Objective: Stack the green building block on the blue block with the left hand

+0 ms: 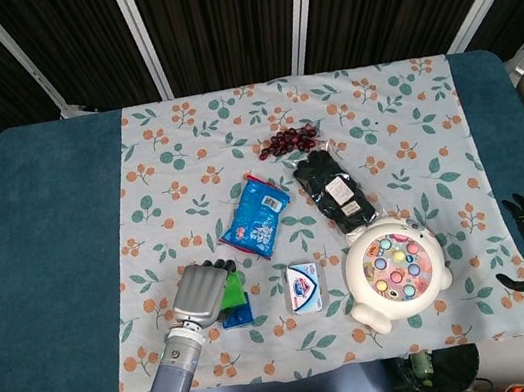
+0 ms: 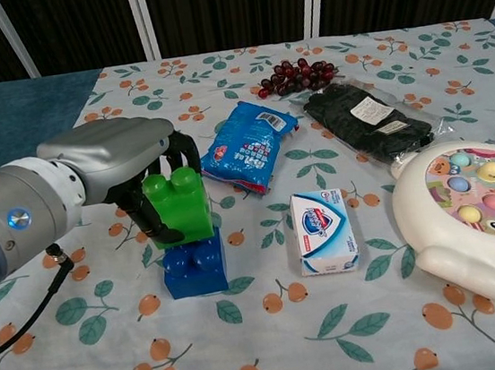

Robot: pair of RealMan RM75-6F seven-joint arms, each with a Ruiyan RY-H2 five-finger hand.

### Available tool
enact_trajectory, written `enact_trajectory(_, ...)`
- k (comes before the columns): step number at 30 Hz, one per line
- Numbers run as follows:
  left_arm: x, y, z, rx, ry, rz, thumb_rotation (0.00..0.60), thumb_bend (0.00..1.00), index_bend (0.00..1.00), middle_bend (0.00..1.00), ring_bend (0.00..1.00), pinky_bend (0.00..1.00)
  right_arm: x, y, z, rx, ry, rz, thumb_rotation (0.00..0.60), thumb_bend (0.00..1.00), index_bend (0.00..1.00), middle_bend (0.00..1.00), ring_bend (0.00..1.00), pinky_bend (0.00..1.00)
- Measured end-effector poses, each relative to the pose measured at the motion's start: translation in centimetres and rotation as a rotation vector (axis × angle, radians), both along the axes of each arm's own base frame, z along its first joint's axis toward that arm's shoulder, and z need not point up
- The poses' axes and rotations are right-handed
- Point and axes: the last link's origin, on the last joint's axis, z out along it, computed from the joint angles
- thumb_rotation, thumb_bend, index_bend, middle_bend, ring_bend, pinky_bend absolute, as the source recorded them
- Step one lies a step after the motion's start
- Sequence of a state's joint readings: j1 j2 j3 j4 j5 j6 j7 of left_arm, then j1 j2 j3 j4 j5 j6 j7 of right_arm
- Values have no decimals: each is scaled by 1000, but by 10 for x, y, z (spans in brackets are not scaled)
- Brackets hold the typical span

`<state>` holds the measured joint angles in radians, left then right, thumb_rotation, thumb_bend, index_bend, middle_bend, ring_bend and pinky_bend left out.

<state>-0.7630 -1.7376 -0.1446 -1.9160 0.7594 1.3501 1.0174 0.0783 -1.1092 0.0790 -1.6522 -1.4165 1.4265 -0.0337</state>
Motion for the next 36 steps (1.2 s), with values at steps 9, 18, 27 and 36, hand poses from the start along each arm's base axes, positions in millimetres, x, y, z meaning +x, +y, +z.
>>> enact_trajectory(9, -2, -2, -8, -16, 5, 0, 600, 417, 578, 528, 451, 560, 0, 0, 0, 2, -5, -3, 600, 108, 0, 0, 0, 190)
enact_trajectory(18, -7, -3, -12, -23, 17, 9, 600, 417, 571, 524, 450, 560, 0, 0, 0, 2, -5, -3, 600, 109, 0, 0, 0, 190)
enact_trajectory(27, -9, -4, -7, -30, 31, -16, 600, 193, 225, 177, 139, 286, 0, 0, 0, 1, 0, 1, 600, 110, 0, 0, 0, 190)
enact_trajectory(36, -6, -5, 4, -32, 11, -24, 600, 90, 0, 0, 0, 53, 0, 0, 0, 1, -3, 1, 600, 111, 0, 0, 0, 190)
